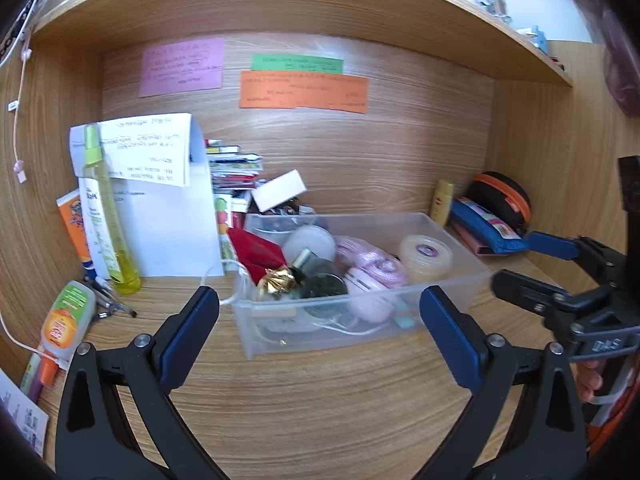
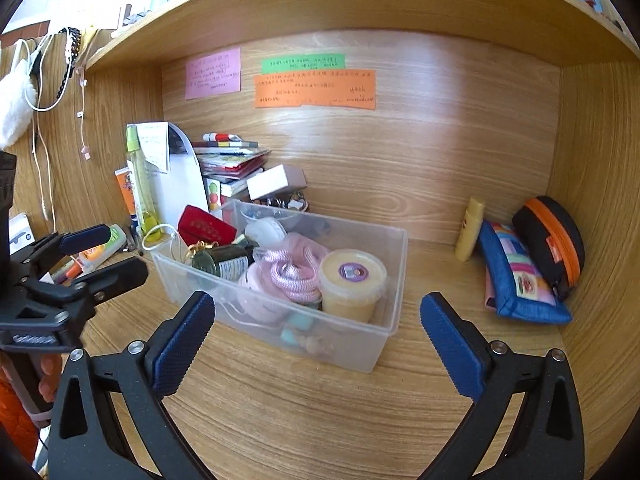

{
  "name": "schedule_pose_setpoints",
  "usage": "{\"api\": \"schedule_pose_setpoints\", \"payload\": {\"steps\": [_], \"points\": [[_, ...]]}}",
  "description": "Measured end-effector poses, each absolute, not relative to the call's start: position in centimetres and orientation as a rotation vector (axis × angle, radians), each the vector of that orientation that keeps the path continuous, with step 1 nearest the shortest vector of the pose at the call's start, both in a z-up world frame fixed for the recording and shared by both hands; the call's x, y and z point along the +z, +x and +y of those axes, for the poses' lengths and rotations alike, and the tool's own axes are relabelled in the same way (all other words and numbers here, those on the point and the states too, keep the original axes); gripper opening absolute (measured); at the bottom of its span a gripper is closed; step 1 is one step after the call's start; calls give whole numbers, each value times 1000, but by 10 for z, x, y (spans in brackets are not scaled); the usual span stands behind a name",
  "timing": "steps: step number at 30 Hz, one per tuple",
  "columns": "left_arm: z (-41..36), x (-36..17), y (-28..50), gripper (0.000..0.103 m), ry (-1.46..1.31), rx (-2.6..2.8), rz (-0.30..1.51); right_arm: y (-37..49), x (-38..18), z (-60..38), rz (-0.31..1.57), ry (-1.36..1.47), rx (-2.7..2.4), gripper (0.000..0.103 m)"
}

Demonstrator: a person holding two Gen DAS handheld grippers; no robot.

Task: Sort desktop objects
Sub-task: 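Withdraw both open tools from the clear box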

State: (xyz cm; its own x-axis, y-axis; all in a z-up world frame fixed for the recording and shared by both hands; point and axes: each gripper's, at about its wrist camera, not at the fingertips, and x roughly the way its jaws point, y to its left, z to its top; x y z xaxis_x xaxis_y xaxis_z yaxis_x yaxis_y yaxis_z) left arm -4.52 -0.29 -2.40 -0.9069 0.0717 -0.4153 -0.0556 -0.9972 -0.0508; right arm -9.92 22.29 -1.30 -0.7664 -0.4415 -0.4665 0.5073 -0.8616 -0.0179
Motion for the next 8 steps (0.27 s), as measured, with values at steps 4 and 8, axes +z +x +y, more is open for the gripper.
{"api": "schedule_pose_setpoints", "payload": {"steps": [4,8], "points": [[1,-24,-42,102,-633,3020,-35,-107,-19,223,196,668,-2554,103],[4,-22,-40,102,-606,3037,-28,-112,-21,226,172,690,-2549,103]]}}
